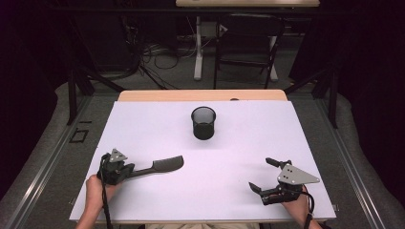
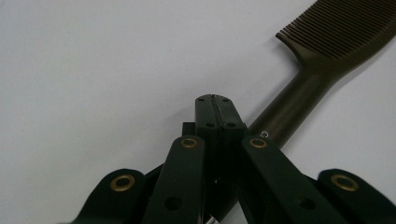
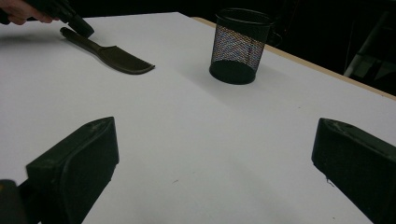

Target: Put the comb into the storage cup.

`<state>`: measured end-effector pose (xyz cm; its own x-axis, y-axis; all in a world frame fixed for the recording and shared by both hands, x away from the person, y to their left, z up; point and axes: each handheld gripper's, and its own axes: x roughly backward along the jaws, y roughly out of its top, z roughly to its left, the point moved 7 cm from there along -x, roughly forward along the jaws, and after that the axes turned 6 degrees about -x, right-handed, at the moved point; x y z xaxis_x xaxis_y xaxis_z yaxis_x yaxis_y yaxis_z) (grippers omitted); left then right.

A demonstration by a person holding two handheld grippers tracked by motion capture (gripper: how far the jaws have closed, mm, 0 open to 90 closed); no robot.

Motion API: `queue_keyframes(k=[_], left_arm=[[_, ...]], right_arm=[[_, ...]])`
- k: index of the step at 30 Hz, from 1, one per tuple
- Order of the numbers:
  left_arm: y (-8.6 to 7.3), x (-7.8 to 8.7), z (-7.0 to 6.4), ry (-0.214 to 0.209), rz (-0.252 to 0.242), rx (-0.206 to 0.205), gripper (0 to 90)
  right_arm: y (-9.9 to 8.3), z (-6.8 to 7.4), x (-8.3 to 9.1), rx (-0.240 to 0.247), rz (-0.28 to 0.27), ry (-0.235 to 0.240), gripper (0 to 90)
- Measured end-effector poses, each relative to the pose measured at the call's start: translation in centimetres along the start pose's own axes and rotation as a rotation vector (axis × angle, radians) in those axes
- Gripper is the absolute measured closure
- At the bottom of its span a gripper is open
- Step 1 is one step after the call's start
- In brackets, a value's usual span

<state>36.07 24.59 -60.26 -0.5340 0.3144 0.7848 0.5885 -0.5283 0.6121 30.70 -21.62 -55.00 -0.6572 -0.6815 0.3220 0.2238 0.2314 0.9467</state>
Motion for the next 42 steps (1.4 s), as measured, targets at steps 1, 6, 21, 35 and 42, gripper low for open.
queue_keyframes(k=[1, 6, 21, 35, 42], left_arm=[[-0.1, 0.0, -0.1, -0.005, -0.003, 0.006, 90.0], [-0.1, 0.1, -0.6, -0.013, 0.007, -0.006, 90.0], [-0.3, 0.4, -0.8, -0.028, 0.018, -0.016, 90.0], [0.9, 1.8, 0.1, 0.033, -0.070, -0.039, 51.3], [1.2, 2.5, 1.0, 0.036, -0.118, -0.043, 20.9]], right_arm=[[0.0, 0.0, 0.0, 0.004, -0.001, 0.001, 0.2], [0.0, 0.0, 0.0, 0.004, 0.004, 0.003, 0.2], [-0.1, 0.1, -0.1, 0.010, 0.007, 0.011, 0.2], [-0.1, 0.2, -0.2, 0.005, 0.015, 0.021, 0.2], [-0.2, 0.3, -0.4, 0.001, 0.024, 0.027, 0.2]])
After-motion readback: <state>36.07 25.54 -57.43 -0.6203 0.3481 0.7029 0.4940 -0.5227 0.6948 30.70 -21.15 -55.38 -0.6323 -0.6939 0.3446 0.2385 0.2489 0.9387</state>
